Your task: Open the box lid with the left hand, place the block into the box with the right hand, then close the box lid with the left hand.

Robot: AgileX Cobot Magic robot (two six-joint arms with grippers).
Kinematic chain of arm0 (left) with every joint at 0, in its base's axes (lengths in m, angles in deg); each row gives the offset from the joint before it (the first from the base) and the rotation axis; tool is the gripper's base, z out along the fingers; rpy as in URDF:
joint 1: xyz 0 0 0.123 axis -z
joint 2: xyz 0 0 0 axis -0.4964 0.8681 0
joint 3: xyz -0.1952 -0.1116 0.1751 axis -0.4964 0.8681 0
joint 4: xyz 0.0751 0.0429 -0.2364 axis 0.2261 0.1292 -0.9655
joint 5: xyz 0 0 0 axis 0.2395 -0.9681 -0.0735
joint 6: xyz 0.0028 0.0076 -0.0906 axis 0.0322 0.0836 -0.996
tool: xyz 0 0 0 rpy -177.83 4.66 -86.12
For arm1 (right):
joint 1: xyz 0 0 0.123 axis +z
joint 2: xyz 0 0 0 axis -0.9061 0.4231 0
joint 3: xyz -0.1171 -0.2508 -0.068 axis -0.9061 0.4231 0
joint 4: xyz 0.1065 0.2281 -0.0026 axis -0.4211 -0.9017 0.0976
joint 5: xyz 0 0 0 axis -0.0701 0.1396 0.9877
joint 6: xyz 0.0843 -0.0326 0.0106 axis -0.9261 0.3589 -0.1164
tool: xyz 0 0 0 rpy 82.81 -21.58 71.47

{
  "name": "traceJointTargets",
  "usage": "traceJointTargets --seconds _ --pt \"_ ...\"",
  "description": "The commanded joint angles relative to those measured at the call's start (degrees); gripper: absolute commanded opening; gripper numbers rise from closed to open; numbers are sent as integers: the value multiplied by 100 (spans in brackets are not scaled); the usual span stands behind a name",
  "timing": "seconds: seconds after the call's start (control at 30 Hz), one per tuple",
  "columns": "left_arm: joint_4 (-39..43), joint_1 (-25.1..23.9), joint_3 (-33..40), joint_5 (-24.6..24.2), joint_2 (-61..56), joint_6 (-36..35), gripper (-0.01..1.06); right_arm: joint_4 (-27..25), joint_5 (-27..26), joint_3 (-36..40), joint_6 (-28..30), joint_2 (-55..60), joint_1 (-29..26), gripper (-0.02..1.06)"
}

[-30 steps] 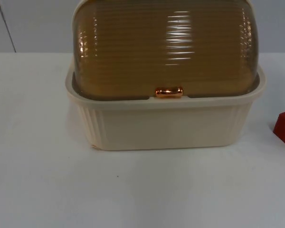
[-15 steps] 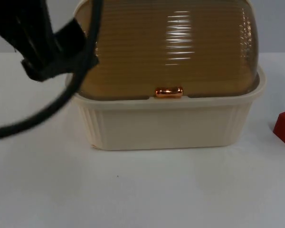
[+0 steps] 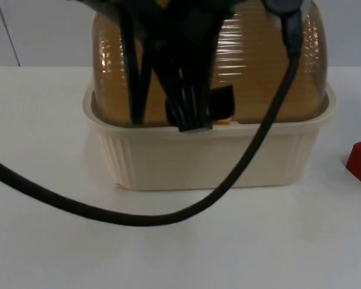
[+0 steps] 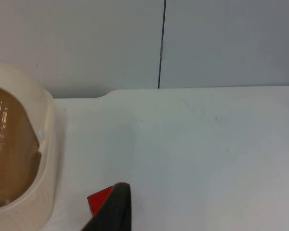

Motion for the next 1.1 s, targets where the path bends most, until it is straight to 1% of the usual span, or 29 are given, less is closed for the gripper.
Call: traceJointTargets --seconds 0.0,0.03,0.1,0.13,0.17,0.37,0.43,0.47,0.5,0.53,0.6,0.63,0.67,0.7,0.73,0.77,0.8,0.87,0.93,0.97,1.03,1.07 --pt "588 33 -28 209 134 -508 104 25 -80 -28 10 -4 -17 105" --pt "804 33 8 290 224 -715 104 36 -80 -28 10 -4 -17 105" --pt "1165 33 169 699 290 -756 103 36 -80 -28 10 -4 -17 105" --pt "1165 33 169 699 290 -756 103 36 -80 -28 10 -4 -17 105" --pt "1169 33 251 866 304 -756 103 36 -80 -28 10 -4 -17 105" --pt "1189 21 263 1008 353 -1444 103 36 -42 -28 10 -4 -17 105" --pt "1578 32 345 1030 466 -1851 102 36 -42 -28 10 -4 -17 105" --pt "1989 32 411 1030 539 -2230 100 36 -42 -28 10 -4 -17 105" --pt "2529 32 472 984 613 -2740 96 36 -42 -28 10 -4 -17 105" --pt "2529 32 472 984 613 -2740 96 36 -42 -28 10 -4 -17 105" --pt "3589 32 595 795 751 -3893 86 36 -32 -28 -2 -4 -17 105" --pt "4064 49 617 648 802 -4507 83 36 -32 -28 -2 -4 -17 105" --pt "4705 106 655 257 857 -5162 83 36 -32 -28 -2 -4 -17 105" --pt "4705 106 655 257 857 -5162 83 36 -32 -28 -2 -4 -17 105" --pt "5001 166 678 23 905 -5504 83 36 -32 -28 -2 -4 -17 105" --pt "5329 223 698 -130 933 -5821 83 36 -32 -28 -2 -4 -17 105" --pt "5485 275 740 -227 950 -6095 83 36 -32 -28 -2 -4 -17 105" --pt "5485 312 790 -256 973 -6236 83 36 -44 -28 -4 -4 -17 105" --pt "5485 365 925 -252 978 -6462 76 36 -44 -28 -4 -4 -17 105" --pt "5485 365 1003 -241 978 -6605 68 36 -44 -28 -4 -4 -17 105" --pt "5485 365 1136 -241 978 -6779 49 36 -44 -28 6 -4 -17 105" --pt "5485 365 1136 -241 978 -6779 49 36 -44 -28 6 -4 -17 105"
